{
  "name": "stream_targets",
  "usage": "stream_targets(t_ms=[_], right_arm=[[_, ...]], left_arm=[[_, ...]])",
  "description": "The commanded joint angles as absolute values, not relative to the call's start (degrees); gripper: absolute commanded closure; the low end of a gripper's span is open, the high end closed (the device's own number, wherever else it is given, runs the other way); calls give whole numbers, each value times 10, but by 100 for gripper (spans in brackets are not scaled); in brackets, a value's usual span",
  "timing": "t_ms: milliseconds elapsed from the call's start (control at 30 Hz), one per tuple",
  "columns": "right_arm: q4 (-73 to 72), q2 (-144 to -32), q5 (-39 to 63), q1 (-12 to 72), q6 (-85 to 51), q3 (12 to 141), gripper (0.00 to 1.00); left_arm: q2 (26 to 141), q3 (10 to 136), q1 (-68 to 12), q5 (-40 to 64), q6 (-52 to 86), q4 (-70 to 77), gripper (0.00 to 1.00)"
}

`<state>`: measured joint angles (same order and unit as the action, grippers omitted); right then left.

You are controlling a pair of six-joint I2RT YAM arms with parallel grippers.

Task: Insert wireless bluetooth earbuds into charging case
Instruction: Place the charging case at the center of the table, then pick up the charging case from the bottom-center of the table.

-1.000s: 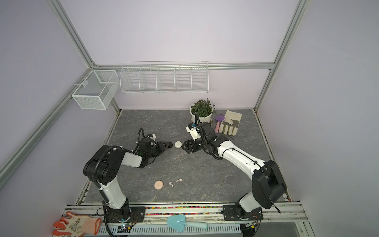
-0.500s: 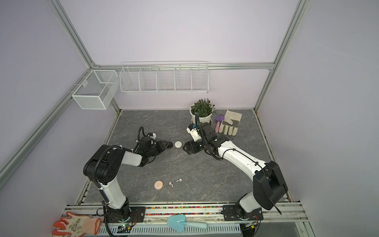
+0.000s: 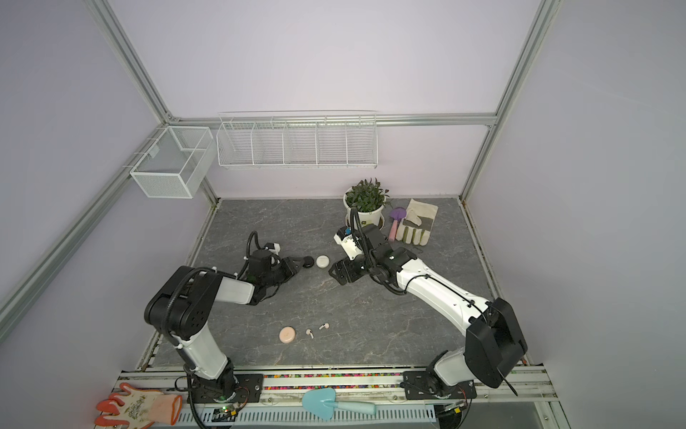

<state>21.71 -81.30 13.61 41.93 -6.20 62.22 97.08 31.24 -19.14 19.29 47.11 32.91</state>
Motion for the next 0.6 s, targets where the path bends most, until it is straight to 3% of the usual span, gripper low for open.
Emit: stream_targets(t_ms=[0, 200, 333, 567], right_arm=[[178, -786, 123, 496, 17, 565, 16], [76, -822, 178, 611, 262, 485, 10], [76, -907, 214, 621, 349, 543, 9], [38, -1028, 257, 630, 386, 620, 10]], left_arm=[[866, 284, -189, 160, 447, 211, 53], [715, 266, -183, 141, 415, -20, 51], [653, 224, -150, 173, 424, -29, 51], [590, 155, -65, 223, 485, -15, 54]])
